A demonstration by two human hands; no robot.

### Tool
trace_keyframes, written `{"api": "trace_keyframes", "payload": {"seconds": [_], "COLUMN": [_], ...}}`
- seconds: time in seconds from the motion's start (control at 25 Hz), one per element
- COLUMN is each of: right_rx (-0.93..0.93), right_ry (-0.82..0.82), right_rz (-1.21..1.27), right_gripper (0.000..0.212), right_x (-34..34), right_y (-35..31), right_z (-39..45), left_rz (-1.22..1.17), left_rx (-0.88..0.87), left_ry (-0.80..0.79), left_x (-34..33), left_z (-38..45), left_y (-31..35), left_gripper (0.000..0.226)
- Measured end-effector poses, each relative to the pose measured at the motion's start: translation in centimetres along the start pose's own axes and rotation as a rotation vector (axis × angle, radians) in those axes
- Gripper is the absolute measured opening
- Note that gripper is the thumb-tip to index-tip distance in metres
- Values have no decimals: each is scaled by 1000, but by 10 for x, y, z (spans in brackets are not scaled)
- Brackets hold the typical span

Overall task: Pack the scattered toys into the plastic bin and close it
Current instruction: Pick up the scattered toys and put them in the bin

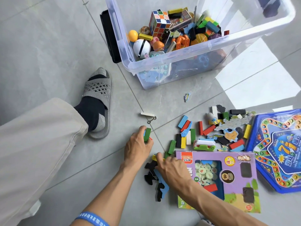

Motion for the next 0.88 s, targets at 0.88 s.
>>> {"api": "trace_keyframes", "payload": {"seconds": [0.88], "right_rx": [-361], "right_ry": [316], "right_rz": [1781], "right_gripper": [19], "right_x": [264], "right_y": [97], "right_z": [4], "left_rz": [-1125], "left_rx": [51], "left_ry": [49], "left_x": [160], "left_z": [9], "left_y": [151], "left_gripper": [17]}}
Point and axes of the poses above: each hand's wrist, its own z-axis towards the middle knuckle, its own x-axis out of the back of the hand, y = z × x, the point moved 6 cm from there along z, towards the middle knuckle, and after that the axes turned 1 degree about z, right-handed, at the moved point
